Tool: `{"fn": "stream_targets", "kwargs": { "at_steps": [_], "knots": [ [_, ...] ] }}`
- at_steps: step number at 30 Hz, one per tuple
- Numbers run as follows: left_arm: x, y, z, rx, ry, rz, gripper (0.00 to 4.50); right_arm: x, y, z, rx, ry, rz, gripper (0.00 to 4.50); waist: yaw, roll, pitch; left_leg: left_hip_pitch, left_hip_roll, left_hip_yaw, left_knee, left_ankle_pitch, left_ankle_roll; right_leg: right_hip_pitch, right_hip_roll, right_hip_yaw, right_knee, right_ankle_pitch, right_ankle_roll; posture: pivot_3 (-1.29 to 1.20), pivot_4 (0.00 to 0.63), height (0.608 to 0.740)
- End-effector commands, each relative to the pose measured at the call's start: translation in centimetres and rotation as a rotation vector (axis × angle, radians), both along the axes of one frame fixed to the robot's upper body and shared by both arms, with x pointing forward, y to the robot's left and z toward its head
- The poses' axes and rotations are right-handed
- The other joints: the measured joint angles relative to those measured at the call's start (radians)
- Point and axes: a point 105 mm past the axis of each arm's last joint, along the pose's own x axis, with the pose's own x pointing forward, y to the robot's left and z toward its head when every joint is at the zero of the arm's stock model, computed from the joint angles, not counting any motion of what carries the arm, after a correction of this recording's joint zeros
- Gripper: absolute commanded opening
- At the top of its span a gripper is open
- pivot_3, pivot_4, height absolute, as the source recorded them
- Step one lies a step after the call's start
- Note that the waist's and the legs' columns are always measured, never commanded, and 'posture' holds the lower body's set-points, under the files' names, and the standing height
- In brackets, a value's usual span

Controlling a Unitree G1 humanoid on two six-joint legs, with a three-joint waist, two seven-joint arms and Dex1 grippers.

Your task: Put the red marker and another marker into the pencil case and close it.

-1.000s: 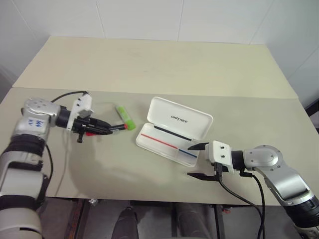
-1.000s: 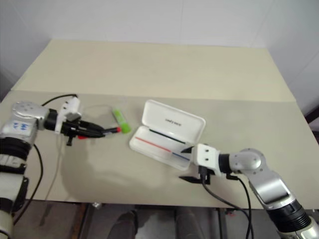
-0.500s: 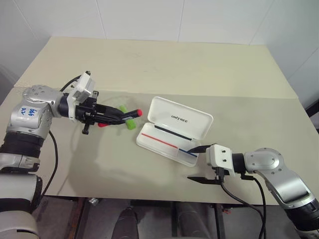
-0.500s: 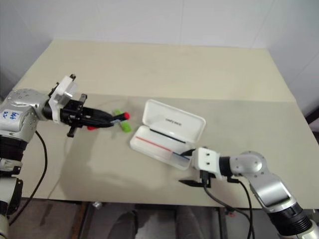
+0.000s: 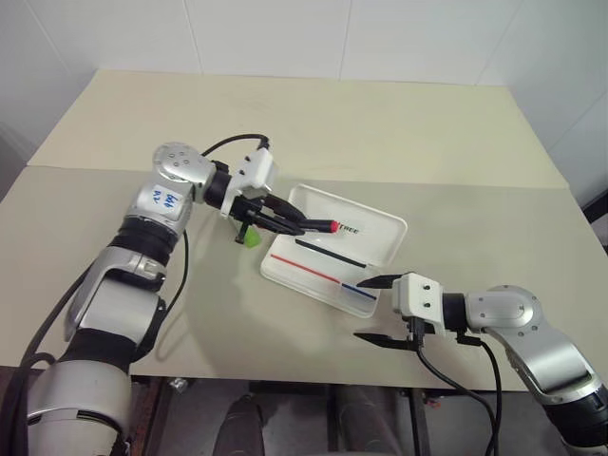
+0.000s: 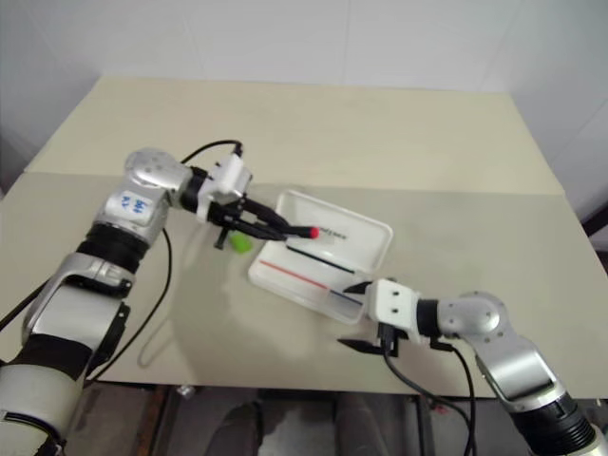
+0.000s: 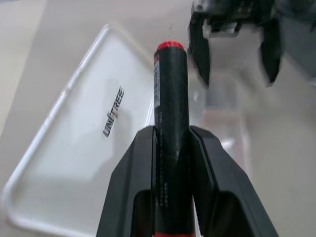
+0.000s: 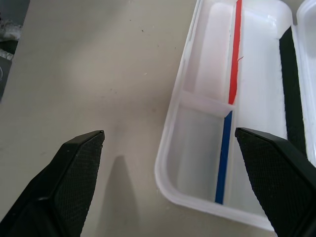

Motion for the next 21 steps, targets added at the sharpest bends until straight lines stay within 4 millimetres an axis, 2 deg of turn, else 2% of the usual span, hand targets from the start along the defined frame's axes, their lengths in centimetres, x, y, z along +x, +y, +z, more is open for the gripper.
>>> {"fn": "stream_targets", "kwargs": {
  "at_steps": [1,8,11,14,17,21],
  "knots": [
    [-0.4,-1.0,0.8,-0.003,-0.053,-0.082,0.60,-0.3,0.2,1.1,0.020,-0.040,-0.001,4.50,0.002,0.000,0.000,0.000,0.000,0.000,0.000,0.000,0.000,0.000,0.000,0.000,0.000,0.000,0.000,0.00,0.150,0.740],
    [-0.5,-3.7,-0.6,0.053,-0.134,-0.129,0.60,-1.2,0.5,1.9,0.057,-0.061,0.018,4.50,0.004,0.000,0.000,0.000,0.000,0.000,0.001,0.000,0.000,0.000,0.000,0.000,0.000,0.000,0.000,0.00,0.150,0.740],
    [-0.6,-4.4,-1.1,0.066,-0.152,-0.130,0.60,-1.7,1.0,3.1,0.128,-0.090,0.045,4.50,0.004,0.000,0.000,0.000,0.000,0.000,0.001,0.000,0.000,0.001,0.000,0.000,0.000,0.000,0.000,0.00,0.150,0.740],
    [-0.5,-4.6,-1.5,0.078,-0.162,-0.124,0.60,-1.8,0.9,3.4,0.159,-0.097,0.040,4.50,0.003,0.000,0.000,0.000,0.000,0.000,0.002,0.000,0.000,0.001,0.000,0.001,-0.001,0.000,0.000,0.00,0.150,0.740],
    [-0.6,-4.9,-1.9,0.084,-0.180,-0.127,0.60,-1.3,0.1,4.0,0.253,-0.086,-0.035,4.50,0.003,0.000,0.000,0.000,0.000,0.000,0.002,0.000,0.000,0.002,0.000,0.001,0.000,0.000,0.000,0.00,0.150,0.740],
    [-0.9,-5.1,-2.2,0.075,-0.195,-0.147,0.60,-1.0,-2.1,4.3,0.375,-0.043,-0.156,4.50,0.007,-0.001,0.000,0.000,0.000,0.000,0.002,0.000,0.000,0.002,0.000,0.001,-0.001,0.000,0.000,0.00,0.150,0.740]
  ]
}}
